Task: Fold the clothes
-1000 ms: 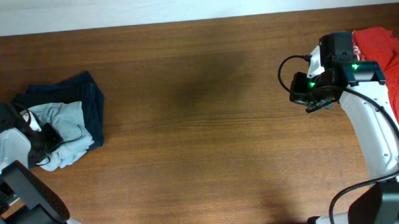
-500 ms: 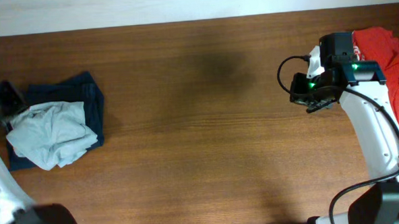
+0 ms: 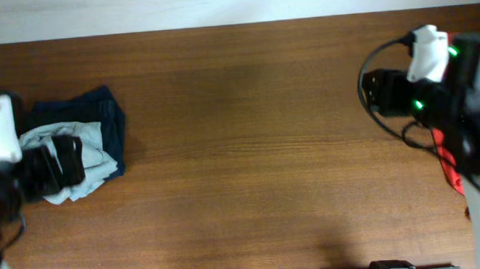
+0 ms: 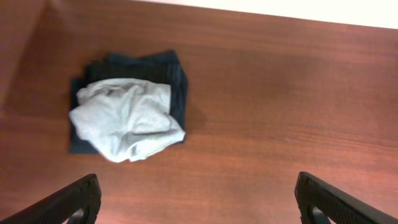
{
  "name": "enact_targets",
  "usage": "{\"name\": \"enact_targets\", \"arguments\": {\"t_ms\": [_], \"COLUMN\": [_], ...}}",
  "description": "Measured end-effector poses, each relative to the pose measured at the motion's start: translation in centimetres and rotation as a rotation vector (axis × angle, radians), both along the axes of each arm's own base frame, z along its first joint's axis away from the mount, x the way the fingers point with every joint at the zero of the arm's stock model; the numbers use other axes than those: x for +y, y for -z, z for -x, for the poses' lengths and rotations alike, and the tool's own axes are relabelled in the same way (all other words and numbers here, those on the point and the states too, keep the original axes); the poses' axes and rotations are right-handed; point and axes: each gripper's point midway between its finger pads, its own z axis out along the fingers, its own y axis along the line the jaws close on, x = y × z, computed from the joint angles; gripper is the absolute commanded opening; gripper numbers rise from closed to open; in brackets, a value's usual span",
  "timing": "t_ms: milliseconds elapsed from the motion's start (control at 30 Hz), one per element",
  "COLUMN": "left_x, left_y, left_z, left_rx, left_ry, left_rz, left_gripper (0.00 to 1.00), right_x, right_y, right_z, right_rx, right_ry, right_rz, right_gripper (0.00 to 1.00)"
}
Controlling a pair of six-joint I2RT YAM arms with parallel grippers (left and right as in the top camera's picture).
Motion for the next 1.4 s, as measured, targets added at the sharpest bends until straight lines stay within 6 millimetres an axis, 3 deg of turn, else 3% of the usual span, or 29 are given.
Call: {"name": "enact_targets", "arguments": {"t_ms": [133, 333, 500, 633, 833, 1067, 1200, 1333, 1400], "left_x": [-0.4, -0.7, -0.9, -1.0, -1.0, -0.9, -0.9, -0.9, -0.9], "left_y": [-1.1, -1.8, -2.0, -2.1, -2.1, -2.1, -2.1, -2.1, -2.1], "left_z": [1.8, 2.9, 3.4, 3.5, 3.5, 3.5, 3.5, 3.6, 3.6], "left_rx": [-0.05, -0.084, -0.098, -0.103, -0.103, -0.103, -0.102, -0.102, -0.102], "left_ry": [-0.01, -0.016, -0.016, -0.016, -0.016, -0.016, -0.018, -0.018, -0.018], "left_rz": [-0.031, -0.049, -0.055, -0.056, -0.056, -0.057, -0.058, -0.058, -0.058], "left_gripper": [0.99, 0.99, 0.99, 0.99, 0.99, 0.99, 0.99, 0.99, 0.99], "right_x": [0.1, 0.2, 0.8, 2.4, 2.8, 3.9, 5.4, 4.0, 2.9], "right_y": [-0.9, 0.4, 0.3, -0.1, 0.0, -1.4, -2.8, -1.9, -0.4], "right_z": [1.5, 1.5, 1.7, 2.1, 2.4, 1.9, 3.8, 7.1, 8.4], "right_rx": [-0.021, 0.033, 0.034, 0.031, 0.043, -0.085, -0.225, -0.291, -0.297], "right_ry": [-0.005, -0.008, -0.033, -0.11, -0.128, -0.227, -0.309, -0.275, -0.239], "right_rz": [0.003, -0.002, -0.024, -0.088, -0.105, 0.036, 0.172, 0.241, 0.262], "right_gripper": [0.99, 0.99, 0.98, 0.99, 0.99, 0.99, 0.99, 0.99, 0.99]}}
